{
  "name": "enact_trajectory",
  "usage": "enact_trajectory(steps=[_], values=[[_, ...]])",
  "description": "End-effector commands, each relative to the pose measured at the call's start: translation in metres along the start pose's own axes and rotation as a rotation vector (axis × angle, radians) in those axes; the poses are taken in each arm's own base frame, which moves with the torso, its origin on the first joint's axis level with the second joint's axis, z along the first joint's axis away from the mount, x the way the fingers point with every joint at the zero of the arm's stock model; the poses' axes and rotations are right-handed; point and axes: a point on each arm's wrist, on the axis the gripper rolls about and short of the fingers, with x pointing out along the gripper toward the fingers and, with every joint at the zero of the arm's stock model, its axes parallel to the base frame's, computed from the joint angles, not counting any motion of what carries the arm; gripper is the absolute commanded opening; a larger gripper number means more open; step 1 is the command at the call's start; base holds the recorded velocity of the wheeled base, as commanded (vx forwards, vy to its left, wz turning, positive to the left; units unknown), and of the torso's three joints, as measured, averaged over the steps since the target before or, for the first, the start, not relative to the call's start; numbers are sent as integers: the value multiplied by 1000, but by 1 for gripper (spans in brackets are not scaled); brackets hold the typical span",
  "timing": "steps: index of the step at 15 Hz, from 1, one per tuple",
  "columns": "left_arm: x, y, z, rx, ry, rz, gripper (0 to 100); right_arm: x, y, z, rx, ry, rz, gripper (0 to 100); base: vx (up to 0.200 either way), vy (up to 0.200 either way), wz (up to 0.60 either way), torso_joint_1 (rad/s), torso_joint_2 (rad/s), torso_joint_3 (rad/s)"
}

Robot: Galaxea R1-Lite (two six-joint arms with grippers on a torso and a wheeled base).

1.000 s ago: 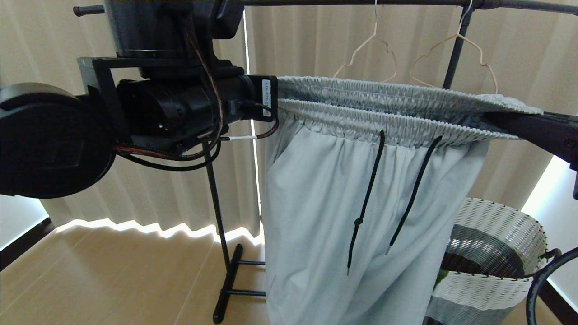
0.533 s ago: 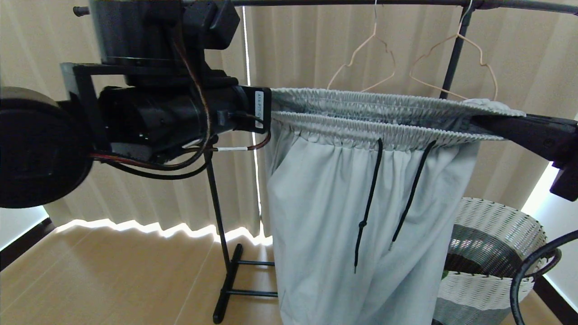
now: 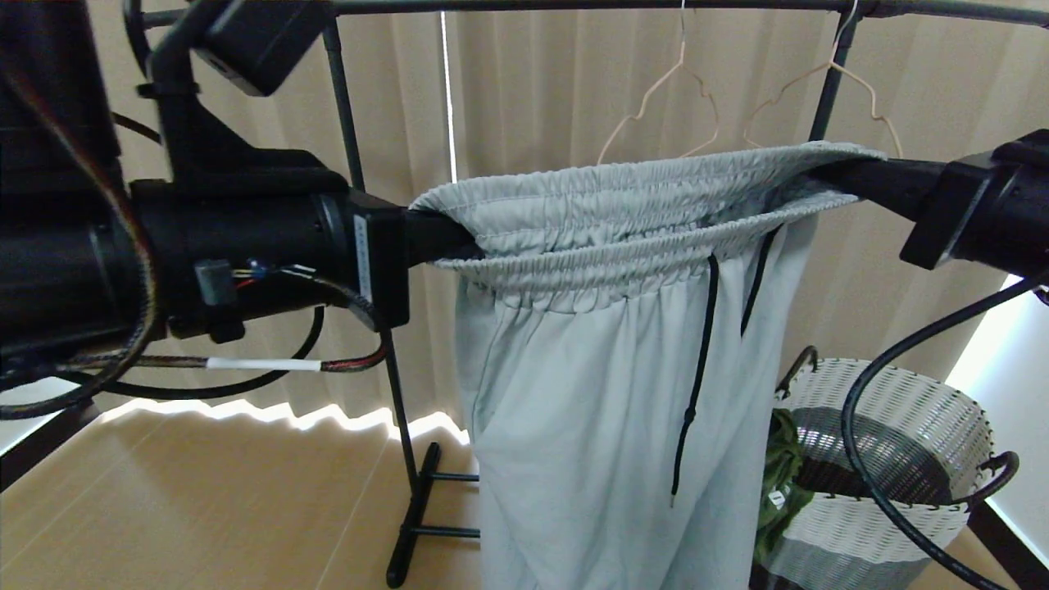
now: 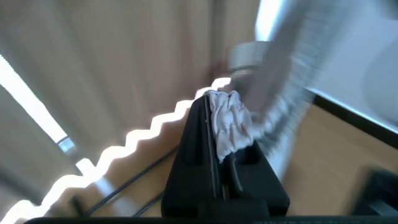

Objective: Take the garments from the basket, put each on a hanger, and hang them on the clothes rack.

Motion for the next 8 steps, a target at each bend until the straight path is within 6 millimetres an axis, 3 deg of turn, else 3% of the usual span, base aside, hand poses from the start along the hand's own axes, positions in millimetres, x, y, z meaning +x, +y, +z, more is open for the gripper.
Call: enact_trajectory(steps=[1,5,8], values=[[-25,-5,4,10,-42,-59,0,20,-1,-1,8,16,0,0,0,0,0,0,0,0],[-23,-12,-3,21,-64,-101,0,37,-2,1,11,16,3,0,0,0,0,0,0,0],[-24,-12,-4,29,-73,-101,0,37,-2,4,8,-12,5,0,0,0,0,0,0,0]])
